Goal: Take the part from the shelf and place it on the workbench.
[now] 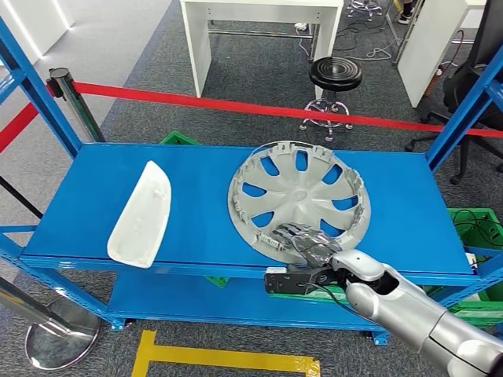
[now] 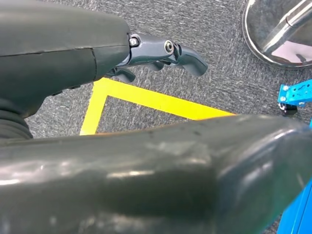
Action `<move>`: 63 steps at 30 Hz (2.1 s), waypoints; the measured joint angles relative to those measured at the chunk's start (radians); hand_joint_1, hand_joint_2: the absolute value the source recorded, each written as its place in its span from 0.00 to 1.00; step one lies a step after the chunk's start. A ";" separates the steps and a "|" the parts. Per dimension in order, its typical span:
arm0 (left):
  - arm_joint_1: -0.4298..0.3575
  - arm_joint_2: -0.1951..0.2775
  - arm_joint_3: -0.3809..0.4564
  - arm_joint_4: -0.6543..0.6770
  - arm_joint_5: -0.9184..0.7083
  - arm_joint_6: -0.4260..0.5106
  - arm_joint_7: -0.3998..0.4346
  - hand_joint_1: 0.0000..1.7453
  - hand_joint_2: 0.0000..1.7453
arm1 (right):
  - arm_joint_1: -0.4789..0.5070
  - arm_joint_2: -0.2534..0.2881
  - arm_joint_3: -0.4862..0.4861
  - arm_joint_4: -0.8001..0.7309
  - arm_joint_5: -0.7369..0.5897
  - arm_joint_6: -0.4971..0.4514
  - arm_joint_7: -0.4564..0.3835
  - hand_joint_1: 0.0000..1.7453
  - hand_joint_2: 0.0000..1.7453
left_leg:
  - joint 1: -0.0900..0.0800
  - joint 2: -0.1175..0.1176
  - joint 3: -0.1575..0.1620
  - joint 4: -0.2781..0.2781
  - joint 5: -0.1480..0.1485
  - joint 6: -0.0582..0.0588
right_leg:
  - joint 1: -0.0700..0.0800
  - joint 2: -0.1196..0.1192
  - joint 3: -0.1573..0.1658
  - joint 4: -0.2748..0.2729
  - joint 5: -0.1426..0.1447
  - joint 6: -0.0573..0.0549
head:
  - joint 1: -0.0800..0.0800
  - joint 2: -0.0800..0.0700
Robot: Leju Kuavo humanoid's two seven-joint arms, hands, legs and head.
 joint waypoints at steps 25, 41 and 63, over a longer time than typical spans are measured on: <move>0.001 0.003 0.002 0.000 0.001 0.009 -0.007 0.00 0.00 | -0.014 0.000 -0.017 0.018 -0.203 0.043 -0.066 1.00 1.00 | 0.000 0.000 0.000 0.000 -0.001 0.000 | 0.000 -0.003 0.003 0.000 -0.002 0.000 | 0.000 0.000; 0.003 -0.012 0.020 -0.012 0.011 -0.011 -0.007 0.00 0.00 | 0.085 0.019 -0.117 -0.047 -0.209 -0.118 -0.044 1.00 1.00 | 0.000 -0.001 -0.004 0.000 -0.002 0.002 | 0.000 -0.005 0.011 0.000 -0.002 0.001 | 0.000 0.000; 0.020 -0.099 0.059 -0.163 0.010 -0.069 0.009 0.00 0.00 | 0.352 0.100 -0.525 -0.394 -0.260 -0.407 -0.188 1.00 1.00 | -0.001 -0.003 -0.017 0.001 -0.002 0.002 | -0.001 -0.007 -0.002 0.000 -0.003 0.001 | 0.000 0.000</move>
